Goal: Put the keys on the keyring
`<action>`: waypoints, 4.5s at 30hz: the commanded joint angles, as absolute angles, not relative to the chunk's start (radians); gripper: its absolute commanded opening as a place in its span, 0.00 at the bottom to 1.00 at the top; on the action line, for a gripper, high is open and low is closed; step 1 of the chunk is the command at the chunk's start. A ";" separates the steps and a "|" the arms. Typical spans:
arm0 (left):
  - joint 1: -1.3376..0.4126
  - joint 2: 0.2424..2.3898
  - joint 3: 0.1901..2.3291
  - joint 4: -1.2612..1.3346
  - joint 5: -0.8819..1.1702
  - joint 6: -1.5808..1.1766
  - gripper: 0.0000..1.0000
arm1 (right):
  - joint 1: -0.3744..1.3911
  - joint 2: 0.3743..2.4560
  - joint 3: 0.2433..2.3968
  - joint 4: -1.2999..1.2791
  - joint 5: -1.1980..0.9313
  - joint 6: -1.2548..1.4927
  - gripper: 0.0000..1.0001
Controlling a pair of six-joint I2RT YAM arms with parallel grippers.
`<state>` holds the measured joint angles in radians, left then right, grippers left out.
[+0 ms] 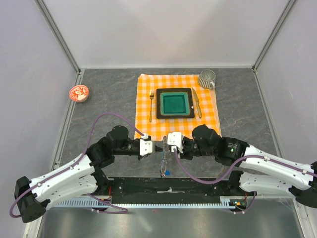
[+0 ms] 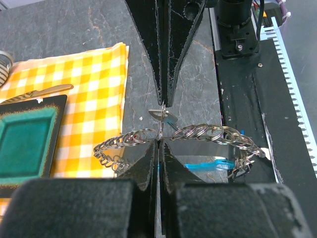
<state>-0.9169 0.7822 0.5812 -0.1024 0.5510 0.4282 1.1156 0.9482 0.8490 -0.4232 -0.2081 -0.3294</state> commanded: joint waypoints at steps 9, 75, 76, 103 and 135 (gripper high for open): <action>-0.920 0.765 0.606 -0.034 0.563 0.453 0.02 | 1.121 0.946 0.851 -0.403 -0.218 -0.334 0.00; -0.922 0.827 0.635 -0.072 0.681 0.456 0.02 | 1.129 0.950 0.854 -0.376 -0.285 -0.350 0.00; -0.920 0.825 0.635 -0.071 0.681 0.456 0.02 | 1.129 0.951 0.856 -0.376 -0.285 -0.350 0.00; -0.922 0.790 0.618 -0.040 0.615 0.434 0.02 | 1.134 0.971 0.851 -0.379 -0.249 -0.328 0.00; -0.920 0.770 0.609 -0.031 0.598 0.428 0.02 | 1.135 0.976 0.848 -0.390 -0.187 -0.316 0.00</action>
